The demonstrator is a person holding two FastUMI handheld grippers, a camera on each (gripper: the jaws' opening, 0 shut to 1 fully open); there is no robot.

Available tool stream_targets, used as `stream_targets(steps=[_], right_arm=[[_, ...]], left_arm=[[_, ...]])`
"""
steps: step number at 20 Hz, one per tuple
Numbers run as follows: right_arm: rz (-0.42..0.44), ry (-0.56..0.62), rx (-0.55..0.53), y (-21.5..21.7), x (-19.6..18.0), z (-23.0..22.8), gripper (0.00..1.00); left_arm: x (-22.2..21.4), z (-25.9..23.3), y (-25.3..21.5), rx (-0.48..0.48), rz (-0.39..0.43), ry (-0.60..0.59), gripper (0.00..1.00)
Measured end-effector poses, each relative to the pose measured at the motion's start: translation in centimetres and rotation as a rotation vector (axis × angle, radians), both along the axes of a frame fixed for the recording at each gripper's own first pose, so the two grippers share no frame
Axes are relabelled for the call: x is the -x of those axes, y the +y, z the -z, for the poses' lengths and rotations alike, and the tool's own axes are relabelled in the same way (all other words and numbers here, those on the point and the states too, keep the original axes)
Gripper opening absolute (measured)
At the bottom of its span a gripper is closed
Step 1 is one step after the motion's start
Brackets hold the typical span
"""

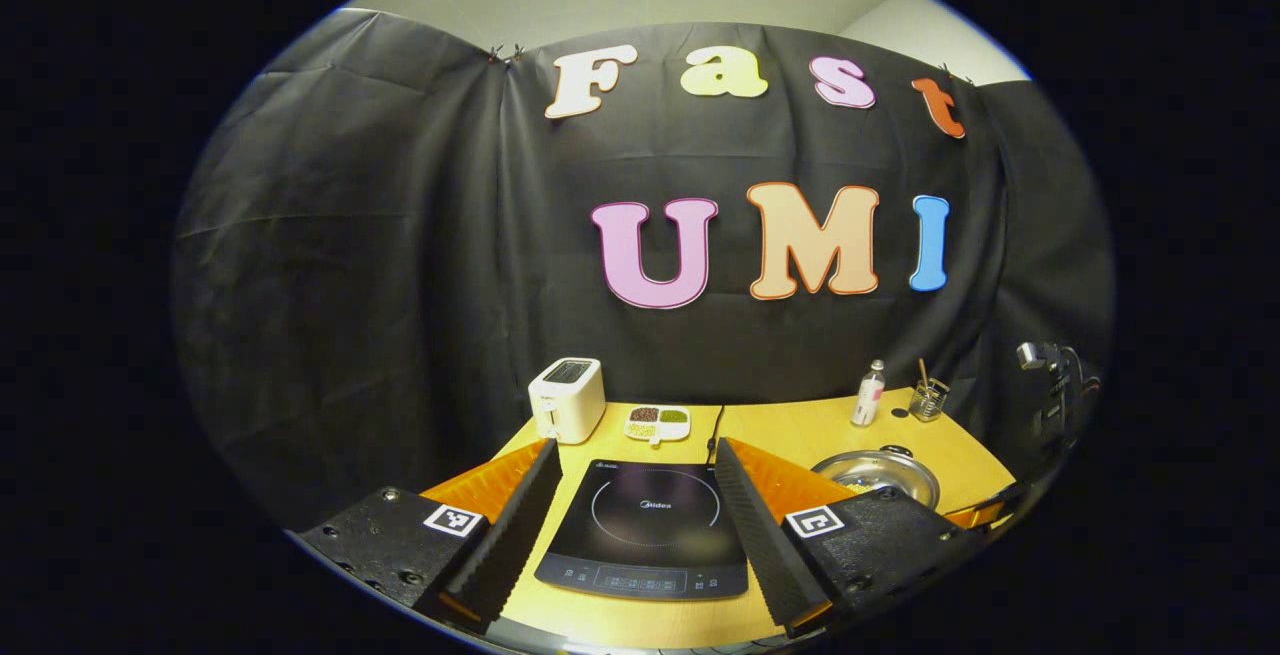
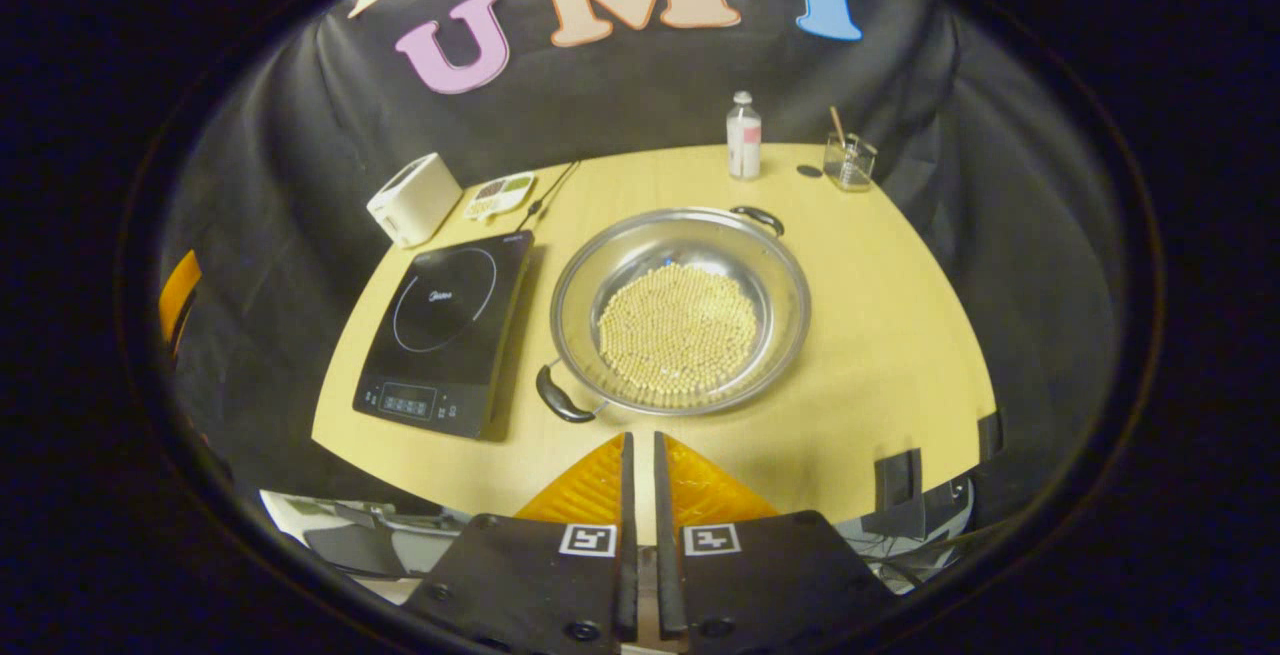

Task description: First push the handle of the pot to place it horizontally, then grasp the pot with both hands and set it on the induction cooktop.

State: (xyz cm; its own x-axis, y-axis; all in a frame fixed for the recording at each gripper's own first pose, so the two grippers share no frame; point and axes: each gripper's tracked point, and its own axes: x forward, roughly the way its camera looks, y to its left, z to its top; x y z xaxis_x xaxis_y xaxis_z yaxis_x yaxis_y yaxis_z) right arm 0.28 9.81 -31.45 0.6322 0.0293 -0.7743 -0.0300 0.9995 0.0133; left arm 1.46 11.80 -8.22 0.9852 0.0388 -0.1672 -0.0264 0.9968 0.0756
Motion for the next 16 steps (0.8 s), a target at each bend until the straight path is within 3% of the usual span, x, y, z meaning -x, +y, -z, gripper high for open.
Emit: stream_targets(steps=[1, 5, 7, 8, 9, 10, 15, 16], right_arm=[[-0.003, 0.028, 0.007, 0.0, 0.0, 0.9, 0.11], [0.001, 0.115, 0.011, 0.4, -0.1, 3.4, 0.09], [-0.012, 0.153, 0.02, 0.6, -0.4, 4.6, 0.08], [-0.017, 0.167, 0.023, 0.7, -0.4, 5.1, 0.0], [-0.017, 0.182, 0.021, 0.7, -0.7, 5.8, 0.0], [-0.011, 0.203, 0.018, 0.8, -1.1, 6.5, 0.08], [0.025, 0.27, 0.004, 1.1, -2.7, 9.8, 0.08], [0.031, 0.276, 0.019, 0.9, -3.0, 10.3, 0.08]], left_arm=[[0.1, 0.5, 0.4, 0.001, -0.005, 0.009, 0.9], [0.1, 2.3, 1.8, 0.0, -0.03, 0.045, 0.9], [0.1, 3.2, 2.4, -0.004, -0.045, 0.06, 0.95], [0.0, 3.3, 2.6, -0.002, -0.047, 0.064, 0.95], [0.0, 3.6, 2.6, 0.003, -0.048, 0.066, 0.95], [0.0, 3.7, 2.8, 0.006, -0.049, 0.07, 0.95], [0.2, 4.0, 3.2, 0.01, -0.039, 0.062, 0.95], [0.3, 3.9, 3.3, 0.011, -0.036, 0.06, 0.91]])
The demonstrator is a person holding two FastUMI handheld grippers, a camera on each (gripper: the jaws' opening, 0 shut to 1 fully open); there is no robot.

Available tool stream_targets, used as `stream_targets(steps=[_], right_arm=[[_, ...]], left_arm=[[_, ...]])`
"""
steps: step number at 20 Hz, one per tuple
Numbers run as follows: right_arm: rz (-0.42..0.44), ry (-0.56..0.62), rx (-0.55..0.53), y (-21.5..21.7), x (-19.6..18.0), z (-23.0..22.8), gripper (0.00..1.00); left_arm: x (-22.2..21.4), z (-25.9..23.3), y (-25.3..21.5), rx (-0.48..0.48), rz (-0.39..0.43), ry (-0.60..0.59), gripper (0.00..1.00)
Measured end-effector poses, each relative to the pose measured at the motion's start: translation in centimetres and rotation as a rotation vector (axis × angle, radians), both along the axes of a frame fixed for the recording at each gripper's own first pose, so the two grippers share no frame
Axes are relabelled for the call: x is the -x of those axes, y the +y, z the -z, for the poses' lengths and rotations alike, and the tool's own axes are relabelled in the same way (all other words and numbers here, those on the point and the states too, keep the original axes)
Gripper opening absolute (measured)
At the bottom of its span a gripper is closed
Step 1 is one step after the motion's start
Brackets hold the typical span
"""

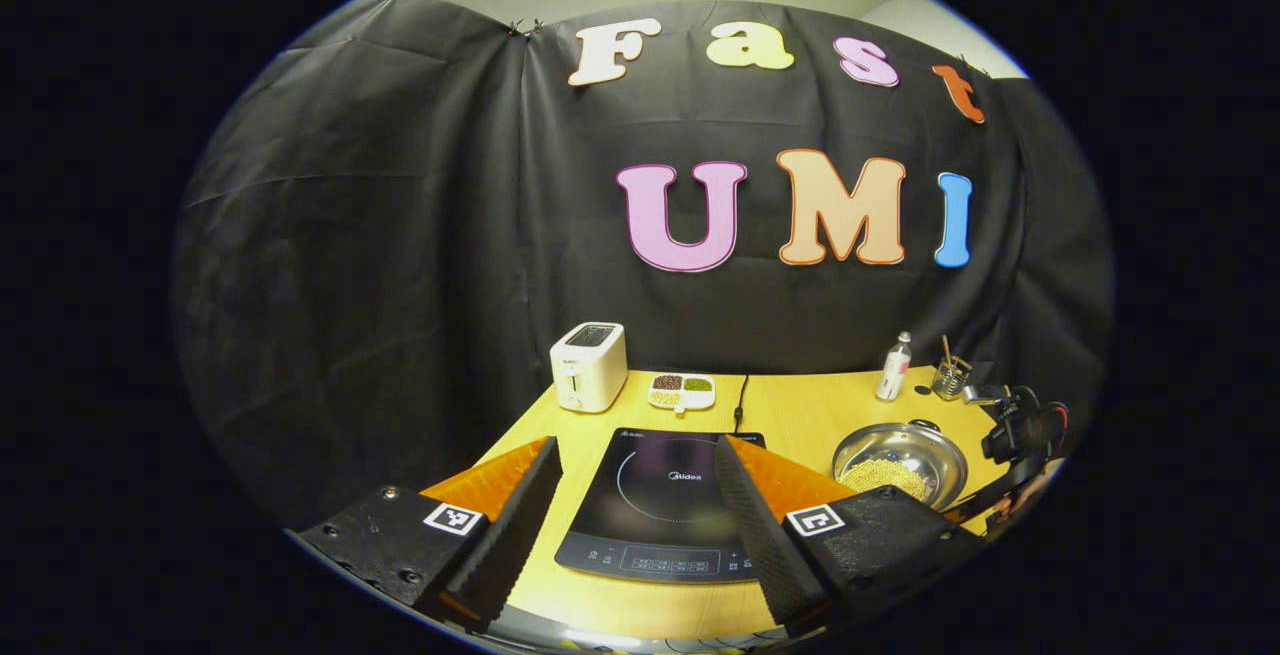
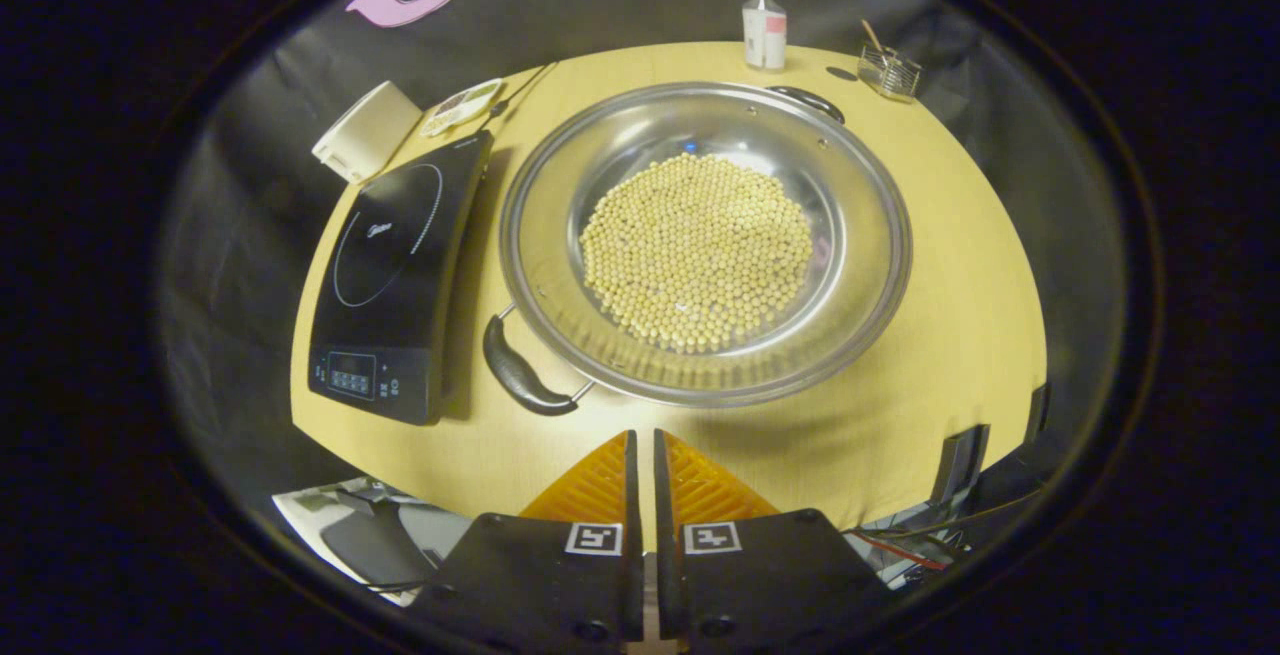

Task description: First push the handle of the pot to place it horizontally, then grasp the pot with both hands and set it on the induction cooktop.

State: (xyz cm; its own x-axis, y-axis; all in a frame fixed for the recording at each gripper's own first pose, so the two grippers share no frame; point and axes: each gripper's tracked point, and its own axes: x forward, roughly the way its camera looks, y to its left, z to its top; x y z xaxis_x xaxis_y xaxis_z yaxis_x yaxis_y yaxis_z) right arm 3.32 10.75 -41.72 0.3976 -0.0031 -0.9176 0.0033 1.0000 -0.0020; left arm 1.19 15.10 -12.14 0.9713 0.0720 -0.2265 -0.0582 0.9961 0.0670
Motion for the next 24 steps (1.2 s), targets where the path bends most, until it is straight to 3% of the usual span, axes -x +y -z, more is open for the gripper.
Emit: stream_targets(steps=[1, 9, 11, 16, 17, 18, 23, 24], right_arm=[[0.001, 0.003, 0.017, -0.1, -0.2, 0.4, 0.08], [0.041, 0.003, 0.007, 2.9, -1.8, 1.6, 0.06], [0.071, -0.007, -0.001, 3.6, -2.2, 1.4, 0.07], [0.106, -0.013, -0.03, 5.5, -3.3, 1.3, 0.07], [0.11, -0.016, -0.033, 5.9, -3.5, 1.3, 0.07], [0.116, -0.019, -0.041, 6.4, -3.8, 1.3, 0.07], [0.171, -0.037, -0.08, 8.7, -5.6, 1.4, 0.06], [0.177, -0.041, -0.085, 9.0, -6.0, 1.4, 0.06]], left_arm=[[0.2, 0.1, 0.1, -0.001, 0.001, -0.002, 0.95], [0.7, 0.1, 1.6, -0.004, -0.034, -0.004, 0.95], [0.7, 0.2, 1.6, -0.001, -0.034, -0.008, 0.9], [0.5, 0.3, 1.1, 0.009, -0.017, -0.011, 0.95], [0.6, 0.3, 1.1, 0.013, -0.014, -0.015, 0.91], [0.4, 0.2, 1.1, 0.014, -0.015, -0.017, 0.95], [0.5, 0.3, 1.8, 0.008, -0.024, -0.015, 0.95], [0.6, 0.4, 1.9, 0.007, -0.026, -0.013, 0.9]])
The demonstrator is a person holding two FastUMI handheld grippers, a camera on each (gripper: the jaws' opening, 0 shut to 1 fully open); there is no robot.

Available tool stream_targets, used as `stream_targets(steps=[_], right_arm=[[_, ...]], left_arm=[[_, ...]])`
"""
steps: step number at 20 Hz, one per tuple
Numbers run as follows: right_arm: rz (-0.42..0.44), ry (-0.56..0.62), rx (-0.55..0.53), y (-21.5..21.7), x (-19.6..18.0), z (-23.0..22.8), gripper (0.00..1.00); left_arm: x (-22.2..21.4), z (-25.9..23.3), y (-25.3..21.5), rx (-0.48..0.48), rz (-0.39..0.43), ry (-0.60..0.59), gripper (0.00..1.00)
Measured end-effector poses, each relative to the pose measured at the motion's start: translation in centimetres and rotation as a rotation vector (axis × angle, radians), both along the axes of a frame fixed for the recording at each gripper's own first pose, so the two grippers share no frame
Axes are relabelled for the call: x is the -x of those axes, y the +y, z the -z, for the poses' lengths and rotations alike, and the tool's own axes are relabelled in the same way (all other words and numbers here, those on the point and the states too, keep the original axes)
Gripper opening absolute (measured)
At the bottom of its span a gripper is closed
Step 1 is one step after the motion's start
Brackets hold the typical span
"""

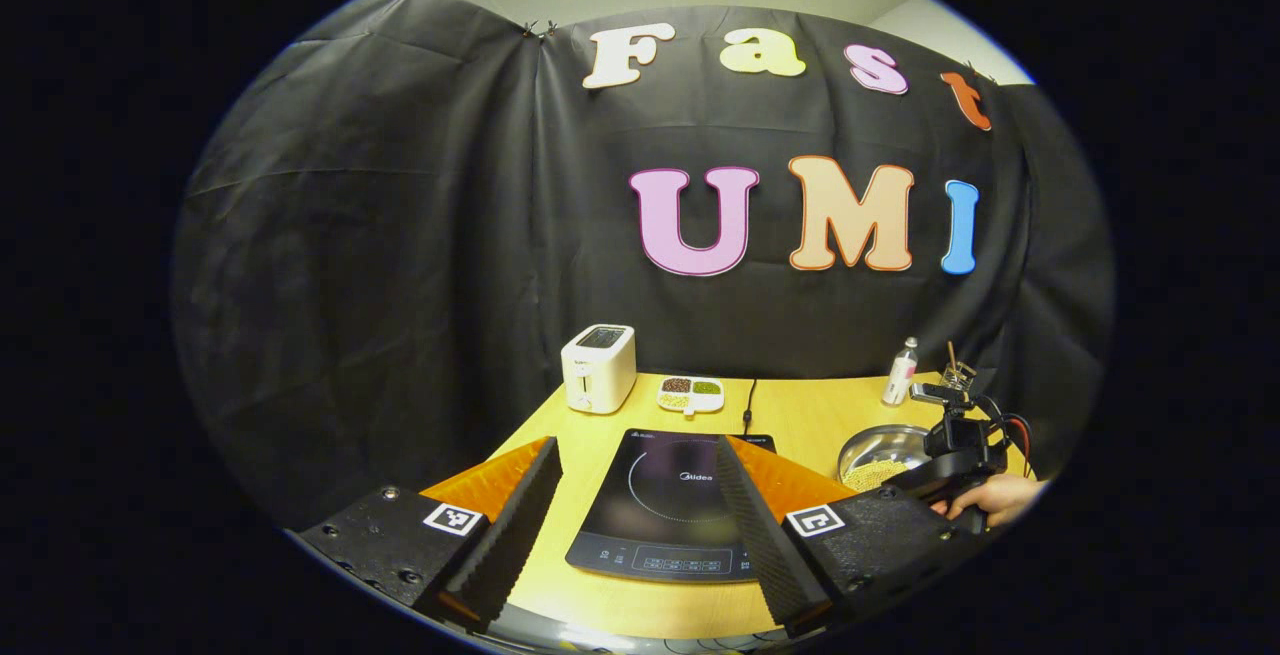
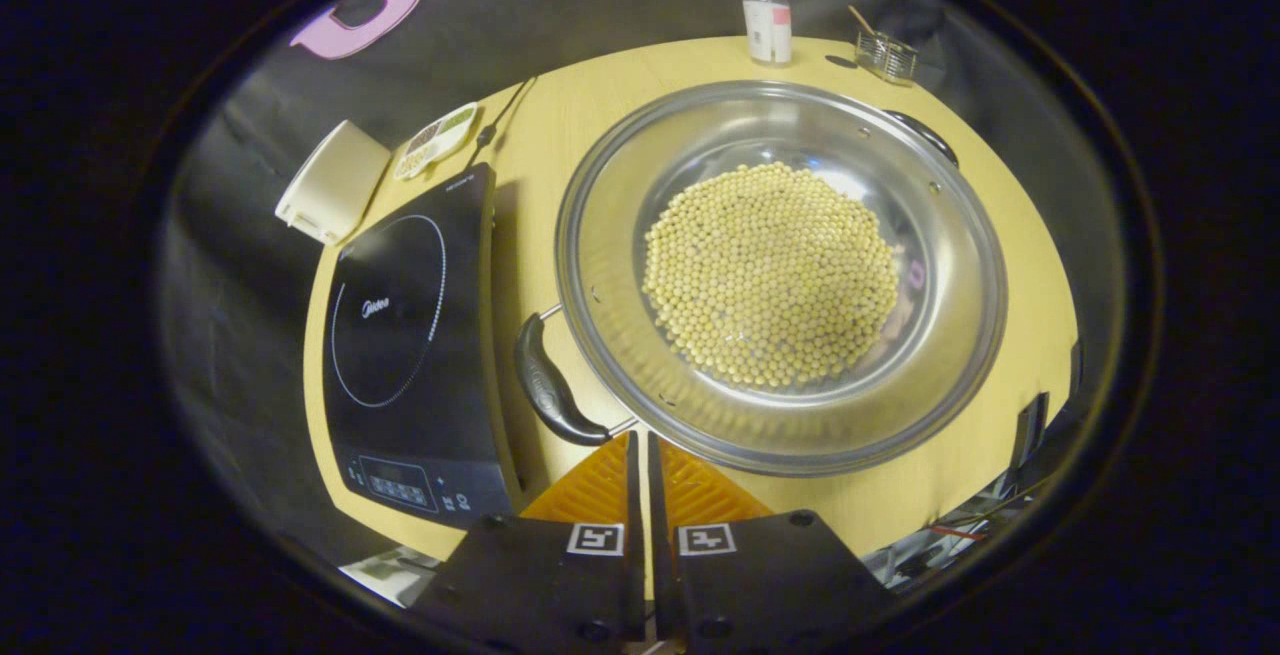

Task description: First push the handle of the pot to place it horizontally, then grasp the pot with both hands and set it on the induction cooktop.

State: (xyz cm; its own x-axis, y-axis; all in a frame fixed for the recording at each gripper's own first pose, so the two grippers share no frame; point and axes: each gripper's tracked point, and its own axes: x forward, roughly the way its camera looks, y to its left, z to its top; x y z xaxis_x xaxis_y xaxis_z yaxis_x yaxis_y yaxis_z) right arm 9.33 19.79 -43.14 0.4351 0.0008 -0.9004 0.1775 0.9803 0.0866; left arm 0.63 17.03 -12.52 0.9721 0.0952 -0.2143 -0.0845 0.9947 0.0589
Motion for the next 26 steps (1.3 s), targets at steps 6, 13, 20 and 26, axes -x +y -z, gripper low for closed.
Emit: stream_targets(steps=[6, 13, 20, 26], right_arm=[[0.022, -0.03, 0.004, 1.9, -2.1, -0.1, 0.05], [0.024, -0.059, 0.006, 3.5, -4.3, -0.1, 0.05], [0.013, -0.066, 0.012, 3.9, -5.3, 0.1, 0.05], [-0.017, -0.069, -0.001, 4.0, -4.7, -0.7, 0.05]], left_arm=[[0.1, 0.1, 0.1, -0.003, 0.014, -0.001, 0.9], [0.0, 0.3, 0.6, -0.01, 0.015, 0.011, 0.95], [0.1, 0.4, 1.5, -0.036, 0.011, 0.02, 0.91], [-0.1, 0.5, 0.9, -0.037, 0.027, 0.025, 0.95]])
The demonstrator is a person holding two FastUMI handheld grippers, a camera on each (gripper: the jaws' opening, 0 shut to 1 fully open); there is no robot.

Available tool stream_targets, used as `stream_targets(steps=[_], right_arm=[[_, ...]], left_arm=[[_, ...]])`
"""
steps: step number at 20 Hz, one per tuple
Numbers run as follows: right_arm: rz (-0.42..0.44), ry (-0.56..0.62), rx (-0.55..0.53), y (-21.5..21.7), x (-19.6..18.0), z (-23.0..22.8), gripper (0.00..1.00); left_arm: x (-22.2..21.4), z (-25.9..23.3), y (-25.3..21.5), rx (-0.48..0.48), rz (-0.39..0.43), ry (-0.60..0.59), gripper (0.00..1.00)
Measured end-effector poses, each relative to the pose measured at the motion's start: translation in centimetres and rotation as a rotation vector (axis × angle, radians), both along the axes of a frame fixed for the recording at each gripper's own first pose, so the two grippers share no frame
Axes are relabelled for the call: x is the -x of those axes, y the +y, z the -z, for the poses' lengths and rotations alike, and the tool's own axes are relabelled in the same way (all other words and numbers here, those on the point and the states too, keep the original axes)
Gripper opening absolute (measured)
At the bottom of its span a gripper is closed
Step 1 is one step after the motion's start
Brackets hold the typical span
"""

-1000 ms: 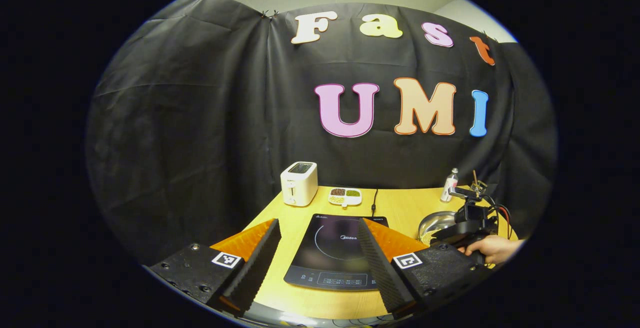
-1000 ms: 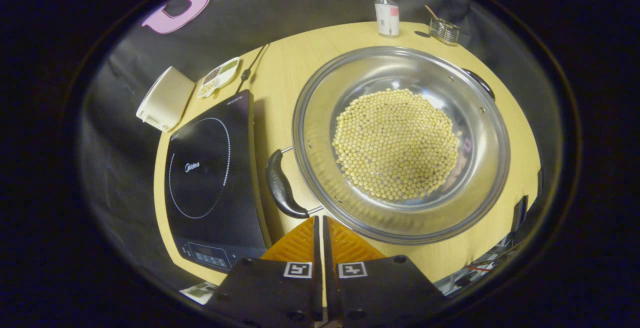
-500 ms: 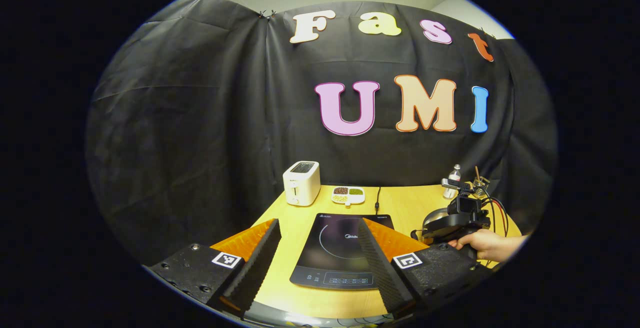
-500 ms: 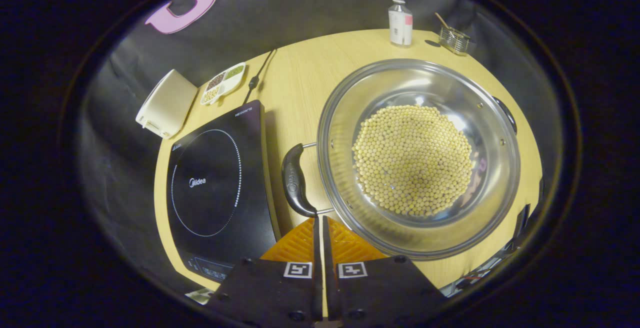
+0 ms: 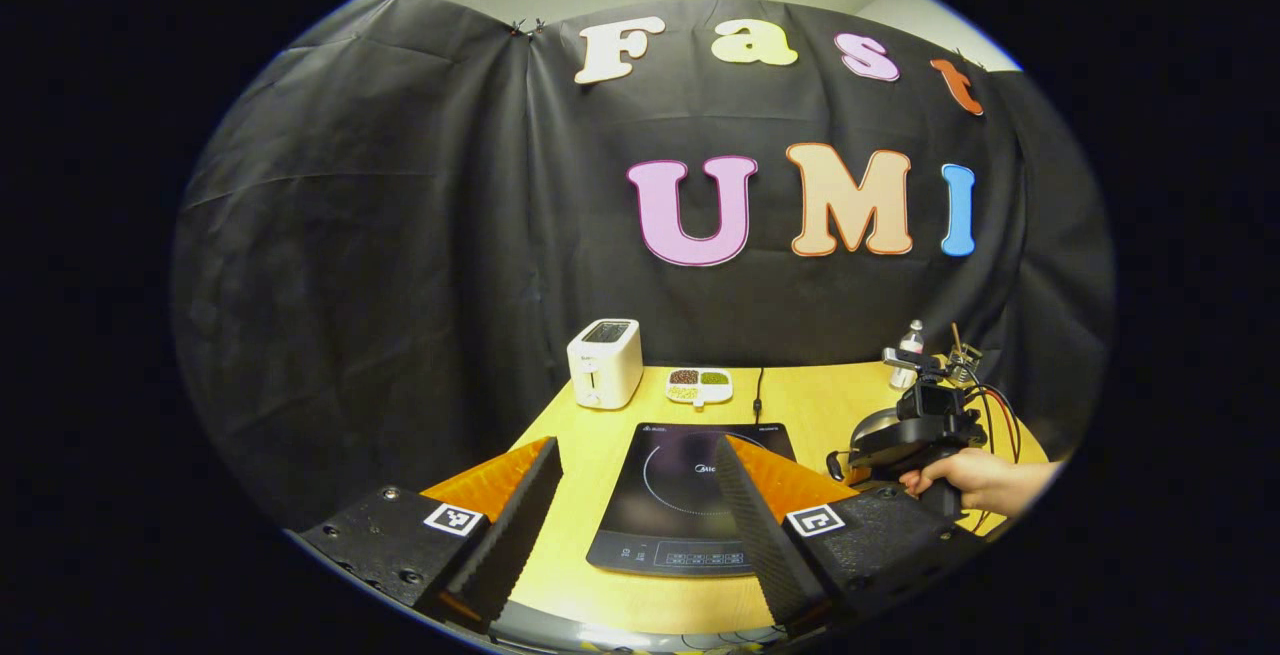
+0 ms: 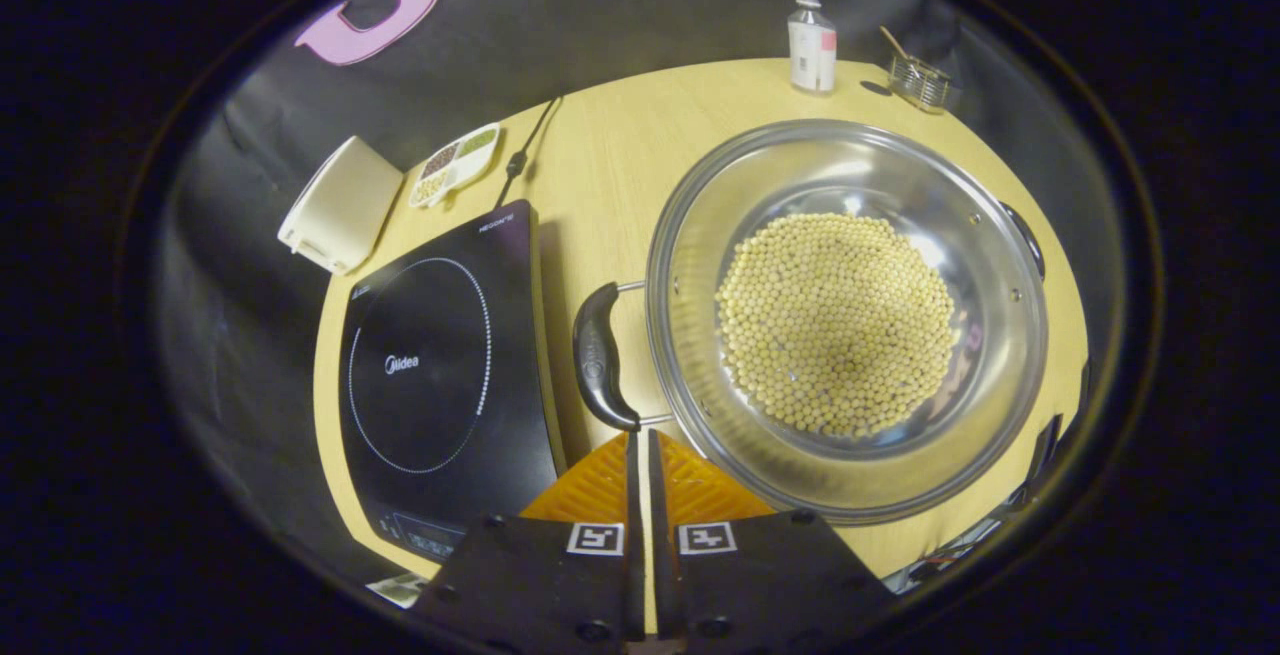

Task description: First push the handle of the pot to place it horizontally, then grasp the pot with both hands and set it on the induction cooktop.

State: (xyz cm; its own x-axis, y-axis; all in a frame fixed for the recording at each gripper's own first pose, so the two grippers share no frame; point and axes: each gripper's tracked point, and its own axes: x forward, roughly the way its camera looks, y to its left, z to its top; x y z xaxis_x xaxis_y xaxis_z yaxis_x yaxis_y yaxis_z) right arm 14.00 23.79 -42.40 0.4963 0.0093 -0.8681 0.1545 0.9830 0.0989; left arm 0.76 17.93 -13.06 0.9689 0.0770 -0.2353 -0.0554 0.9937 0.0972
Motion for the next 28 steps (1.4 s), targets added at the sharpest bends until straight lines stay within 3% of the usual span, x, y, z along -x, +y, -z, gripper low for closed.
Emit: stream_targets(steps=[7, 8, 9, 11, 14, 17, 20, 23, 28], right_arm=[[-0.067, -0.053, -0.057, -2.3, 3.9, -4.3, 0.06], [-0.076, -0.059, -0.064, -3.2, 4.3, -5.1, 0.0], [-0.073, -0.067, -0.066, -4.2, 4.6, -5.6, 0.08], [-0.054, -0.076, -0.064, -6.8, 5.1, -6.8, 0.08], [-0.065, -0.082, -0.022, -10.7, 6.0, -8.1, 0.12], [-0.07, -0.068, -0.013, -13.7, 6.7, -8.8, 0.39], [-0.096, -0.064, 0.01, -16.9, 6.1, -9.4, 0.83], [-0.124, -0.056, 0.021, -19.8, 4.7, -9.8, 0.97], [-0.131, -0.028, 0.011, -24.5, 1.3, -10.1, 0.94]], left_arm=[[-0.7, 1.3, -2.8, 0.022, 0.073, 0.032, 0.91], [-0.7, 1.5, -3.1, 0.022, 0.086, 0.041, 0.95], [-0.7, 1.6, -3.7, 0.025, 0.1, 0.047, 0.95], [-1.0, 2.0, -5.0, 0.043, 0.131, 0.06, 0.91], [-1.4, 3.4, -6.7, 0.057, 0.16, 0.099, 0.95], [-2.0, 5.0, -8.4, 0.06, 0.184, 0.15, 0.95], [-3.1, 6.5, -10.3, 0.049, 0.21, 0.202, 0.95], [-4.6, 8.3, -13.2, 0.096, 0.261, 0.273, 0.95], [-7.7, 12.2, -17.3, 0.228, 0.277, 0.443, 0.96]])
